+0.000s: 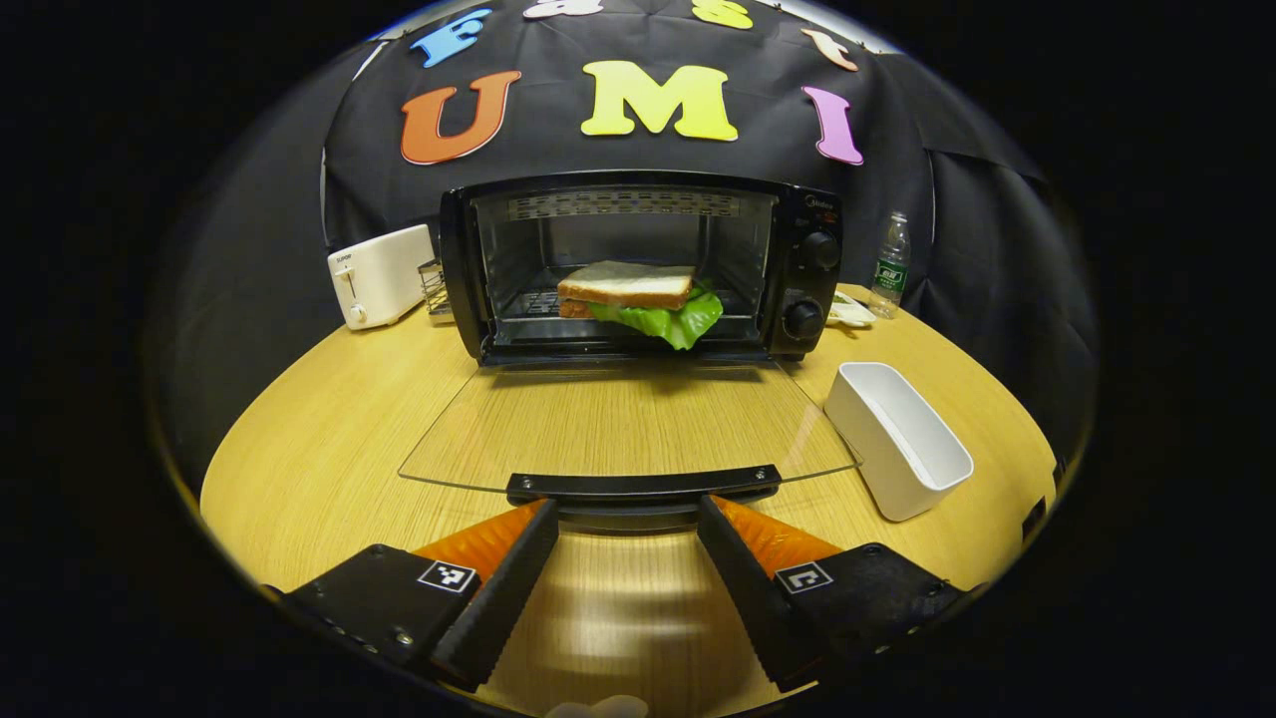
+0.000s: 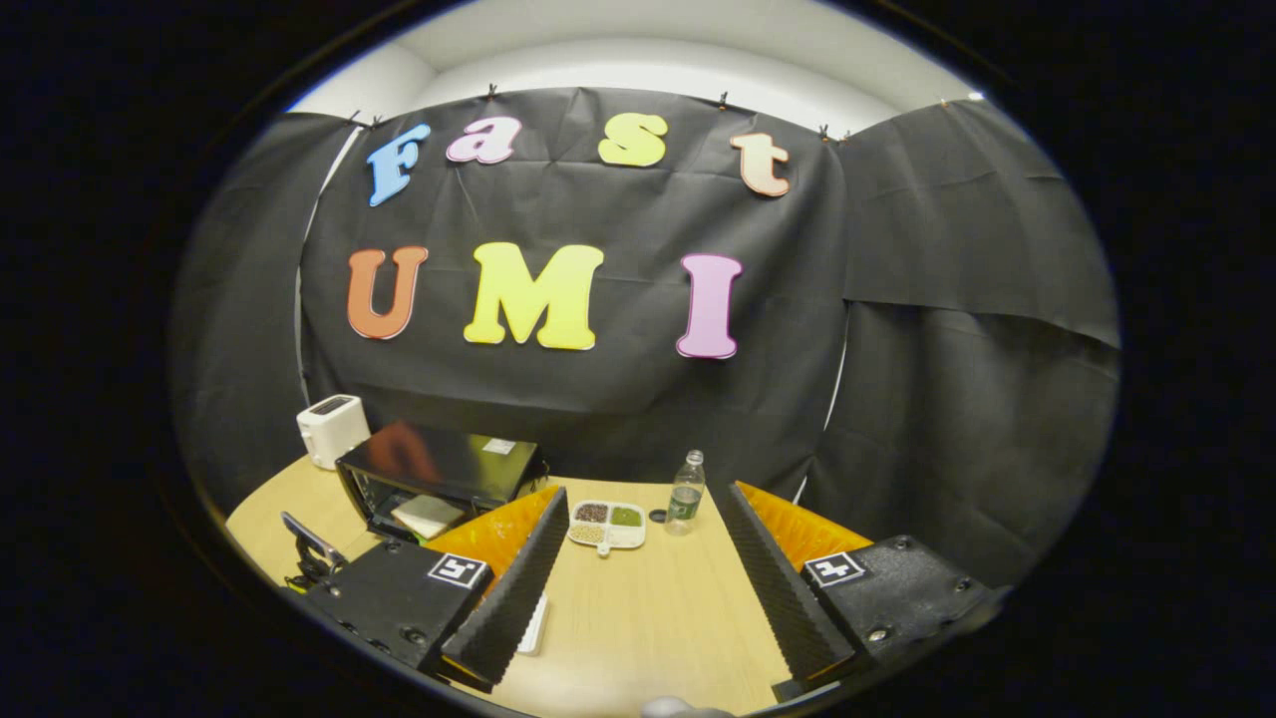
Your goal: Open the electric oven with the left hand, put the food in, and close the electric oven.
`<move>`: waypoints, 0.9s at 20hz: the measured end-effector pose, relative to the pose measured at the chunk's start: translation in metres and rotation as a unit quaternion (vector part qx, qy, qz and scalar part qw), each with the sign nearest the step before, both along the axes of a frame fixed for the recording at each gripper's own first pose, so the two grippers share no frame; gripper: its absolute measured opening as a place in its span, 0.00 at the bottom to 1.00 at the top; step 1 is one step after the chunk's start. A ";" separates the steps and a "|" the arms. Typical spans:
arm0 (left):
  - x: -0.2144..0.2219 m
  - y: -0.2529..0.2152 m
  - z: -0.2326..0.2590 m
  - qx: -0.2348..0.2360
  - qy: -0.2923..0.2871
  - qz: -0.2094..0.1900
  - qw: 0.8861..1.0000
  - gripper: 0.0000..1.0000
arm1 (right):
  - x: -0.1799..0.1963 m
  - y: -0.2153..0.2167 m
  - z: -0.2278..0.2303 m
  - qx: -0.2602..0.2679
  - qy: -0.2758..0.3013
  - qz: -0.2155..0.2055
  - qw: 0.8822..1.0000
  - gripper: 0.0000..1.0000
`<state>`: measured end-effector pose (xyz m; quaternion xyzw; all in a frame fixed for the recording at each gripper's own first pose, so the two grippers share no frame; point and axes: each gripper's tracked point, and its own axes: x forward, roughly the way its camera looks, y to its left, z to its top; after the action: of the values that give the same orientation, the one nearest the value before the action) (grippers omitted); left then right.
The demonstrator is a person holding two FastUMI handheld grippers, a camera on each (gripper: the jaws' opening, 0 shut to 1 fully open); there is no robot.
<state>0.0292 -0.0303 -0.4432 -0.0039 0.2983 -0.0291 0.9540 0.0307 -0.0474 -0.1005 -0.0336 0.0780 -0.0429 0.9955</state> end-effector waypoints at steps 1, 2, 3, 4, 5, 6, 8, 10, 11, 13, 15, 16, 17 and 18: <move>0.000 0.000 0.003 0.000 0.000 0.000 1.000 0.94 | -0.001 0.001 0.001 0.000 -0.001 0.002 1.000 0.96; 0.001 0.000 0.006 0.001 -0.002 -0.001 1.000 0.93 | -0.001 0.002 0.001 0.000 -0.002 0.004 1.000 0.96; 0.001 0.000 0.011 0.001 -0.005 -0.001 1.000 0.94 | 0.000 0.003 0.001 0.001 -0.003 0.005 1.000 0.96; 0.002 0.000 0.017 0.001 -0.008 -0.001 1.000 0.94 | 0.000 0.003 0.002 0.004 -0.004 0.007 1.000 0.96; 0.004 0.001 0.024 0.001 -0.014 -0.001 1.000 0.94 | 0.000 0.003 0.002 0.007 -0.005 0.007 1.000 0.96; 0.008 0.002 0.032 0.001 -0.020 -0.001 1.000 0.94 | 0.000 0.003 0.002 0.011 -0.006 0.007 1.000 0.96; 0.013 0.003 0.048 0.001 -0.033 -0.003 0.999 0.95 | 0.003 0.002 0.002 0.018 -0.008 0.007 1.000 0.96; 0.022 0.004 0.064 0.002 -0.049 -0.005 0.999 0.95 | 0.004 0.002 0.001 0.026 -0.009 0.007 1.000 0.96; 0.026 0.004 0.072 0.003 -0.052 -0.008 0.999 0.96 | 0.004 0.000 0.000 0.030 -0.008 0.006 1.000 0.96; 0.032 0.005 0.079 0.001 -0.053 -0.012 0.999 0.95 | 0.005 -0.002 0.000 0.038 -0.009 0.003 0.999 0.96; 0.037 0.006 0.088 -0.007 -0.053 -0.012 0.998 0.96 | 0.006 -0.006 0.000 0.043 -0.012 -0.002 0.999 0.96; 0.040 0.005 0.094 -0.008 -0.059 -0.012 0.998 0.96 | 0.006 -0.008 0.000 0.046 -0.013 -0.004 0.999 0.96; 0.043 0.003 0.100 -0.009 -0.065 -0.013 0.998 0.96 | 0.006 -0.009 0.000 0.048 -0.014 -0.006 0.999 0.96; 0.047 0.001 0.105 -0.008 -0.071 -0.013 0.997 0.96 | 0.007 -0.010 -0.001 0.049 -0.014 -0.008 0.999 0.96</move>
<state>0.0762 -0.0291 -0.3381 -0.0052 0.2292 -0.0443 0.9724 0.0375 -0.0578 -0.1013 0.0166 0.0668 -0.0477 0.9965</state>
